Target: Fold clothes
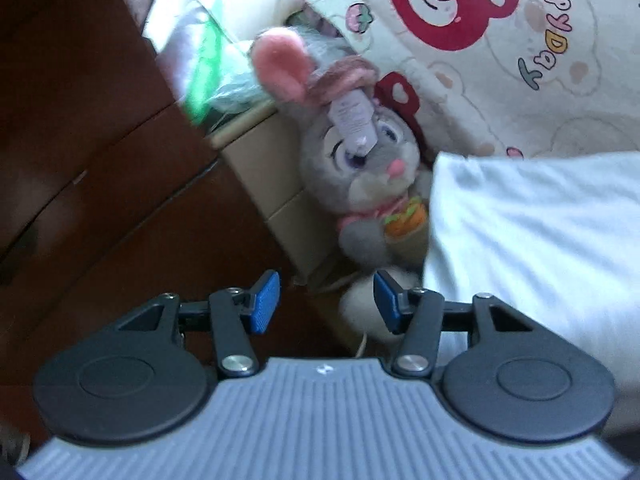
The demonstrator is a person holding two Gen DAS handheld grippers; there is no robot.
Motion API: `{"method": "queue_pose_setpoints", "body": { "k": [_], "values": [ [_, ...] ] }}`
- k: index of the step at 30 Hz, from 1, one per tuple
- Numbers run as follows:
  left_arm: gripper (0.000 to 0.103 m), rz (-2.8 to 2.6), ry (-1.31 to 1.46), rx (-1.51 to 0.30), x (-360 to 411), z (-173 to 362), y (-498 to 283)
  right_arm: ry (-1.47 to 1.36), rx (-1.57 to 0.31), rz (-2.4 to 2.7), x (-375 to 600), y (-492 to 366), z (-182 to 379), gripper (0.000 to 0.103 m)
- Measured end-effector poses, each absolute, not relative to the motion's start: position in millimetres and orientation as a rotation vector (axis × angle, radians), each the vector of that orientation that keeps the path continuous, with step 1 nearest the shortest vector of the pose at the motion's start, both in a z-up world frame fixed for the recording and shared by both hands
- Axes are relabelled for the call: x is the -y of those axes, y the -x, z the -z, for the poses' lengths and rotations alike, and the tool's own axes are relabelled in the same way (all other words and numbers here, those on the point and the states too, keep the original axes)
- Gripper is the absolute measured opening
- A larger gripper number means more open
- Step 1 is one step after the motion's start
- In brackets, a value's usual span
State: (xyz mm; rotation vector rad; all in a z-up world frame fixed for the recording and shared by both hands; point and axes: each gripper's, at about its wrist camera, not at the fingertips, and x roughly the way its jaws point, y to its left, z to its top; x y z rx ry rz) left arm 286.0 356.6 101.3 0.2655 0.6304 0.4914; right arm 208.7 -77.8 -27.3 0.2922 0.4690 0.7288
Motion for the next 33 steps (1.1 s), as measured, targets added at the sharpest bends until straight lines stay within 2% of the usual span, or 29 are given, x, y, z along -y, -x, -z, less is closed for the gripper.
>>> {"method": "queue_pose_setpoints", "body": {
  "k": [3,7,13,16,21,23,32,33],
  "values": [
    [0.056,-0.491,-0.143,-0.608,-343,-102,-237,-0.291,-0.472,-0.695,98,-193,30,0.053],
    [0.075,-0.373,-0.119,-0.681,-287,-89,-180,-0.247,-0.452,-0.691,110,-170,22,0.06],
    [0.076,-0.091,-0.09,-0.85,-204,-56,-116,-0.226,-0.457,-0.736,119,-130,12,0.063],
    [0.082,-0.09,-0.111,-0.827,-176,-47,-90,-0.225,-0.457,-0.753,122,-111,7,0.063],
    [0.086,-0.116,-0.232,-0.792,-119,-27,-54,-0.161,-0.461,-0.722,129,-83,6,0.064],
    [0.094,-0.117,-0.225,-0.793,-97,-19,-49,-0.159,-0.47,-0.695,134,-76,9,0.065],
    [0.101,-0.167,-0.271,-0.782,-10,-11,-22,-0.204,-0.54,-0.629,163,-59,13,0.067],
    [0.102,-0.171,-0.287,-0.774,-2,-10,-17,-0.215,-0.537,-0.643,167,-53,11,0.071]
  ]
}}
